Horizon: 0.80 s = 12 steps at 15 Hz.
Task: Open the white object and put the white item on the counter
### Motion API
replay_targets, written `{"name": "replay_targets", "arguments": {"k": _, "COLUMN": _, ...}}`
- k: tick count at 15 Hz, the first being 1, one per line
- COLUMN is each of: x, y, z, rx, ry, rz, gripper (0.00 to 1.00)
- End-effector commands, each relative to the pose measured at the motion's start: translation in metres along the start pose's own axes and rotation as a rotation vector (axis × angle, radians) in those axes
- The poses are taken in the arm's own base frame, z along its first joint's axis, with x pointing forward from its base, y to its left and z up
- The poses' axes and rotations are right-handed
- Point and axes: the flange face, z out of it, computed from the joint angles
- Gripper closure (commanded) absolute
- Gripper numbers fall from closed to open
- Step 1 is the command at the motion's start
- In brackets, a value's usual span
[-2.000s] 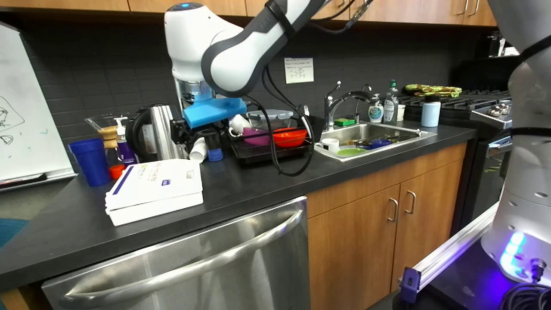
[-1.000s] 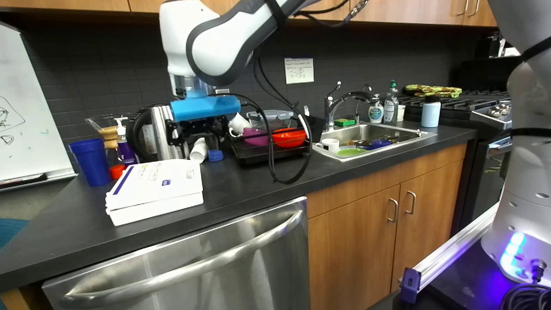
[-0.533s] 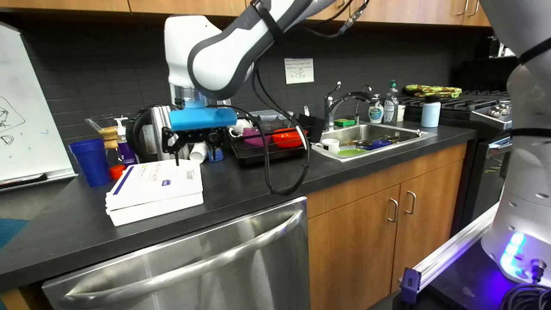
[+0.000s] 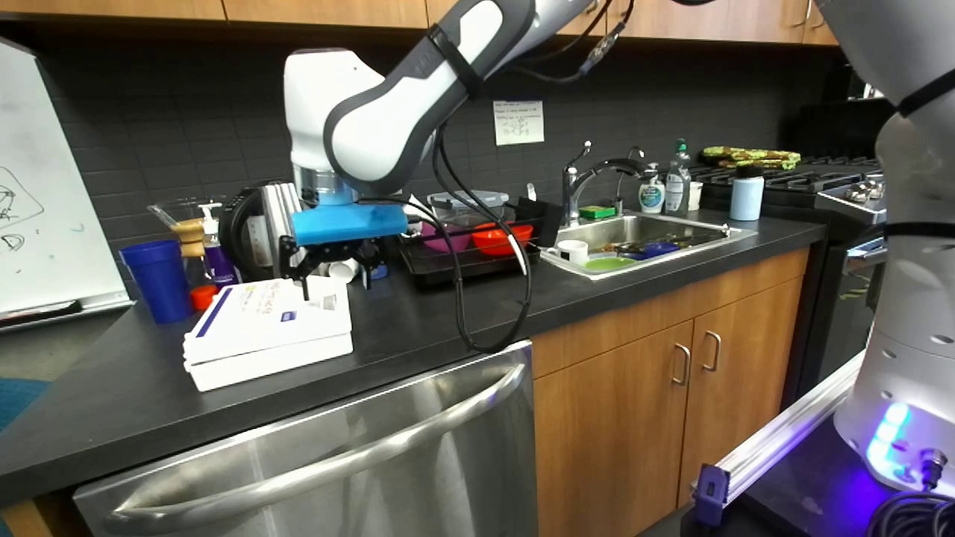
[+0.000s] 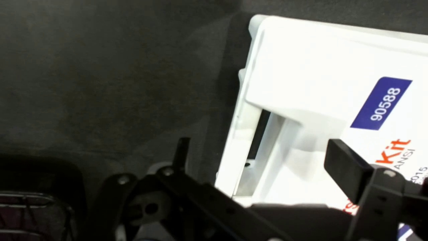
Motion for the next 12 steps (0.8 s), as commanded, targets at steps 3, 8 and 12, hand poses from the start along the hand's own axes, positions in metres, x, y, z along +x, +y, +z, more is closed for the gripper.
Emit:
{"name": "replay_targets", "arguments": {"k": 3, "x": 0.024, "y": -0.003, "z": -0.006, "rx": -0.005, "ry": 0.054, "rz": 0.021, "gripper": 0.00}}
{"name": "replay_targets", "arguments": {"k": 8, "x": 0.036, "y": 0.014, "z": 0.004, "rx": -0.024, "ry": 0.058, "rz": 0.047, "gripper": 0.00}}
{"name": "replay_targets", "arguments": {"k": 12, "x": 0.042, "y": 0.026, "z": 0.011, "rx": -0.043, "ry": 0.061, "rz": 0.059, "gripper": 0.00}}
